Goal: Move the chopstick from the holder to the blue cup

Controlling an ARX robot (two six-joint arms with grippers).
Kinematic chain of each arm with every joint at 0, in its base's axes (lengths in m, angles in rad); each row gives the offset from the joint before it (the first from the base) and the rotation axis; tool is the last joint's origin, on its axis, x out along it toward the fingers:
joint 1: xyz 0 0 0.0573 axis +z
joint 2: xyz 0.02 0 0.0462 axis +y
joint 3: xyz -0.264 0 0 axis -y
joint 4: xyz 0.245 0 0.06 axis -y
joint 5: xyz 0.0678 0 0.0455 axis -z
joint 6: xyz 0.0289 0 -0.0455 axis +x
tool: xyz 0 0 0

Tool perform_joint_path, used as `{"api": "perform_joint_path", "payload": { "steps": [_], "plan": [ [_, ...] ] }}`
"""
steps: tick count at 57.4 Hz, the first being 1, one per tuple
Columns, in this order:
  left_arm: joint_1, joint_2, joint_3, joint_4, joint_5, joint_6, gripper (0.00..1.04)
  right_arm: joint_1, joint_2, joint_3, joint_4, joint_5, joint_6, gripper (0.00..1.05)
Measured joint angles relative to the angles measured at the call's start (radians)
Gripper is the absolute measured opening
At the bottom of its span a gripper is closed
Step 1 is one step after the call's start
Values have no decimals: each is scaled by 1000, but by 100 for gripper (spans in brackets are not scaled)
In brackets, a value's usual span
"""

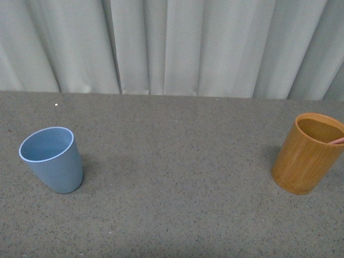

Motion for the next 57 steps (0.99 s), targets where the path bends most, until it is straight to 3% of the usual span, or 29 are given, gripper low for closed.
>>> {"api": "perform_joint_path", "payload": {
  "steps": [57],
  "plan": [
    [0,0,0,0,0,0,98,0,0,0,0,0,0,95]
  ]
}}
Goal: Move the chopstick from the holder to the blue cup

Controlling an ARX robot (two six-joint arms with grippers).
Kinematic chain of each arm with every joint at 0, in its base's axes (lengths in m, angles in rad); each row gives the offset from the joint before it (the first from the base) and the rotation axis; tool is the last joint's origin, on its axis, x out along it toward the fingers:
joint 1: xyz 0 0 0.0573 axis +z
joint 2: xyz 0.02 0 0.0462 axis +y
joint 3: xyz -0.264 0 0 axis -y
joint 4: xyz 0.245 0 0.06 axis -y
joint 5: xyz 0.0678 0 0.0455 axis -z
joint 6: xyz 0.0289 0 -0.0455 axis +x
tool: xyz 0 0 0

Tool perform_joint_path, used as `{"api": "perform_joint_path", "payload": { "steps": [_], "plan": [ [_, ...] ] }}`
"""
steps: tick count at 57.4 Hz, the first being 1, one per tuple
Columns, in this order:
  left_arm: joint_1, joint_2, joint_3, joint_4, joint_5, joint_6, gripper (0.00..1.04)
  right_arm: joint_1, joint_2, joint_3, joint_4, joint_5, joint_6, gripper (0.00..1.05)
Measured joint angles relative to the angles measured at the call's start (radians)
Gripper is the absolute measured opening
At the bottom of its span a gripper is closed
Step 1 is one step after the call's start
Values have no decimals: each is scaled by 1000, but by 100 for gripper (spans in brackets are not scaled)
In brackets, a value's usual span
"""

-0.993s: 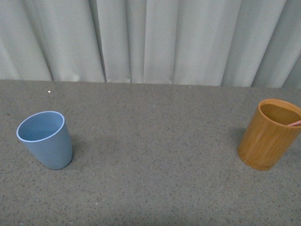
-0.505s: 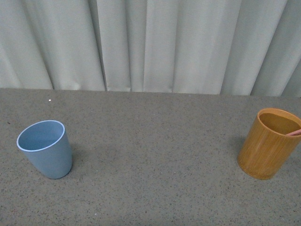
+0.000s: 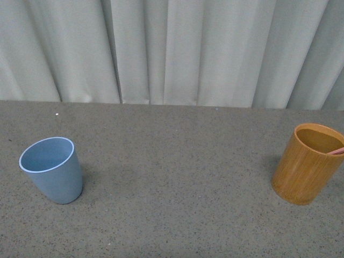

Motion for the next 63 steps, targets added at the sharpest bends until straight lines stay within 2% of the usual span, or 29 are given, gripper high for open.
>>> {"api": "perform_joint_path", "payload": {
  "steps": [63],
  "plan": [
    [0,0,0,0,0,0,98,0,0,0,0,0,0,95]
  ]
}}
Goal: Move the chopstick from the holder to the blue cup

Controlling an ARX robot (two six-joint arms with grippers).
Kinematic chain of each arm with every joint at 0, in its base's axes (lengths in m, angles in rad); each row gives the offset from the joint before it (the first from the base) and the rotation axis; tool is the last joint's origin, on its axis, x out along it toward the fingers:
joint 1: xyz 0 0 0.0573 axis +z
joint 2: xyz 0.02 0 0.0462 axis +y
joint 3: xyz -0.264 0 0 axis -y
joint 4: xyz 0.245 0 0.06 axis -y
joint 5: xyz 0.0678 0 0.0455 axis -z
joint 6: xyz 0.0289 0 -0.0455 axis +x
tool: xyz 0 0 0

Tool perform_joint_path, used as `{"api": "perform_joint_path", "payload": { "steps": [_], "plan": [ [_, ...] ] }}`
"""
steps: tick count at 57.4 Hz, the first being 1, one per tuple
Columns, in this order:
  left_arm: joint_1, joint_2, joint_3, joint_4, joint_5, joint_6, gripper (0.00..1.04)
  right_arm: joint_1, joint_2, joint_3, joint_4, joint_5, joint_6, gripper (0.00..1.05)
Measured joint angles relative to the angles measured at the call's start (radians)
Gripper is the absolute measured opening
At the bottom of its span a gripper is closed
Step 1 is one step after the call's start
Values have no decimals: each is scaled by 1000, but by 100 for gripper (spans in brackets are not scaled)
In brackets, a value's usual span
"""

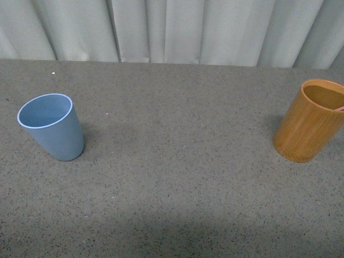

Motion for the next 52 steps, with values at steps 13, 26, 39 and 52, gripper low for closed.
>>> {"api": "perform_joint_path", "payload": {
  "steps": [13,26,39,52],
  "plan": [
    [0,0,0,0,0,0,98,0,0,0,0,0,0,95],
    [0,0,0,0,0,0,98,0,0,0,0,0,0,95],
    [0,0,0,0,0,0,98,0,0,0,0,0,0,95],
    [0,0,0,0,0,0,98,0,0,0,0,0,0,95]
  ]
}}
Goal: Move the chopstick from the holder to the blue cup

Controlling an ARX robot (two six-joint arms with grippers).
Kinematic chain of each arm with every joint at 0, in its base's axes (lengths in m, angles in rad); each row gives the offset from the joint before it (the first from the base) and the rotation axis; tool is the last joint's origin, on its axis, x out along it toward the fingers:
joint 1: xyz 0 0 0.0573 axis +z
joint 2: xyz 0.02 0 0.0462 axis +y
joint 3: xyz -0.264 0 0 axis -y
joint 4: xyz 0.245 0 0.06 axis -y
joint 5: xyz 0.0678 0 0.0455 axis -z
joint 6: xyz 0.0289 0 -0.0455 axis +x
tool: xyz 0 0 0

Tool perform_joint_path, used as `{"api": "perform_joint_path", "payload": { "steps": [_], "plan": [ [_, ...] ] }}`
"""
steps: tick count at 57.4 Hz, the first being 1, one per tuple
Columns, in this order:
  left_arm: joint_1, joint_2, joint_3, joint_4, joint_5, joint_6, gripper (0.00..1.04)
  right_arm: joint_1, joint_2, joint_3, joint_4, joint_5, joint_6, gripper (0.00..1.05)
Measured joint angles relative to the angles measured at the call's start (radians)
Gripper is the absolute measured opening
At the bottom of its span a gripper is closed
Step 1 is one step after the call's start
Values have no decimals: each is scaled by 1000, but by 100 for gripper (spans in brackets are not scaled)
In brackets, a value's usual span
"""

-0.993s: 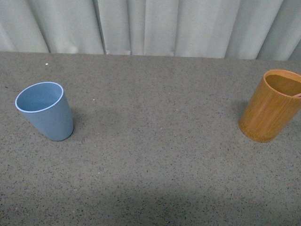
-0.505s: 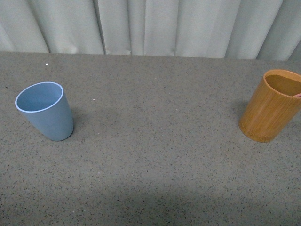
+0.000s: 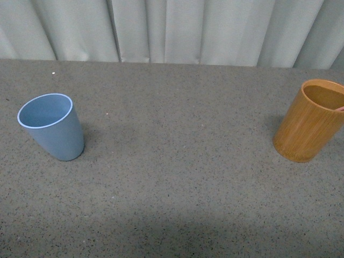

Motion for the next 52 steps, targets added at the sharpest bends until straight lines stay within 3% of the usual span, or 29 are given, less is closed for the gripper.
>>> {"api": "perform_joint_path", "payload": {
  "steps": [3,9,11,24,33,52],
  "plan": [
    [9,11,4,-6,18,-10,98,0,0,0,0,0,0,95],
    [85,251,122,-286,401,-214,98,0,0,0,0,-3,0,95],
    [70,302,130,-285,423,-267,98,0,0,0,0,0,0,95],
    [-141,607,193,-18,260,-509,98,0,0,0,0,1,0,95],
    [-202,834,245,108,153,-556,98,0,0,0,0,0,0,95],
    [-342,1165,357,159,-1,-602,98,0,0,0,0,0,0,95]
  ]
}}
